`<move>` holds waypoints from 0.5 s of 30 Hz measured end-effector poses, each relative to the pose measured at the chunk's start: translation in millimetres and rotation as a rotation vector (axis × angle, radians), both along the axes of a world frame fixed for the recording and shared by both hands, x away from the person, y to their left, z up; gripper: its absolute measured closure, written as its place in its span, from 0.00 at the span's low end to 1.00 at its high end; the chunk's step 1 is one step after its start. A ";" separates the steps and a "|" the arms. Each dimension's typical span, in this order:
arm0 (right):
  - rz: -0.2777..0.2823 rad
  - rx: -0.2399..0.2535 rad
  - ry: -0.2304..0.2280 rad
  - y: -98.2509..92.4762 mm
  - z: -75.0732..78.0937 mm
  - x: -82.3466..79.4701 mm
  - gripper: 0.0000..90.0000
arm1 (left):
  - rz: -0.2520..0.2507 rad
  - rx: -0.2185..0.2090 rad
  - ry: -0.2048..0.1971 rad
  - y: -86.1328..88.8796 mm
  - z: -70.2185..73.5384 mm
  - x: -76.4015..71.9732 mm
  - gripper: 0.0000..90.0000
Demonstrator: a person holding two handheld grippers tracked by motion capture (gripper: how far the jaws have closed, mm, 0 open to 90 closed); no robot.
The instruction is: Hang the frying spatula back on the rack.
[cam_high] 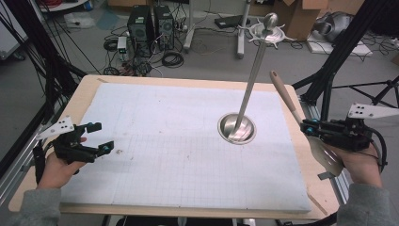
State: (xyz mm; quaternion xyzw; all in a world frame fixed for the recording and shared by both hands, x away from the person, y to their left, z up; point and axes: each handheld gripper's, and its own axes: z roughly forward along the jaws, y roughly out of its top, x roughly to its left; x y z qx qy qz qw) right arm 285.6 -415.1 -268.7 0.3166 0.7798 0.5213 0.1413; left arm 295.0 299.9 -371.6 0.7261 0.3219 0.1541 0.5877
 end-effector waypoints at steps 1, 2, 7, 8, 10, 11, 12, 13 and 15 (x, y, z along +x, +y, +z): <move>-0.004 0.005 -0.007 -1.2 0.9 0.3 0.87 | -0.001 0.002 0.000 0.4 0.0 0.0 0.03; -0.004 0.011 -0.005 -2.5 1.9 0.3 0.87 | 0.002 -0.001 0.001 0.6 0.0 -0.3 0.03; -0.015 0.018 -0.012 -7.7 7.7 2.4 0.87 | 0.005 -0.001 0.003 1.7 -0.4 -0.8 0.03; -0.016 0.017 -0.012 -8.3 8.7 2.6 0.87 | 0.006 -0.002 0.003 1.7 -0.5 -1.0 0.03; -0.018 0.015 -0.013 -9.6 11.9 3.6 0.87 | 0.004 -0.001 0.003 2.2 -0.4 -1.1 0.03; -0.020 0.015 -0.012 -10.3 13.7 3.7 0.87 | 0.006 -0.001 0.002 2.3 -0.4 -1.2 0.03; -0.023 0.017 -0.016 -11.6 15.5 4.2 0.87 | 0.006 -0.002 0.002 2.5 -0.2 -1.3 0.03; -0.025 0.021 -0.021 -12.8 17.2 4.5 0.87 | 0.008 -0.004 0.003 2.7 -0.1 -1.6 0.03; -0.032 0.036 -0.021 -15.0 20.2 4.4 0.87 | 0.009 -0.007 0.001 3.3 0.0 -1.9 0.03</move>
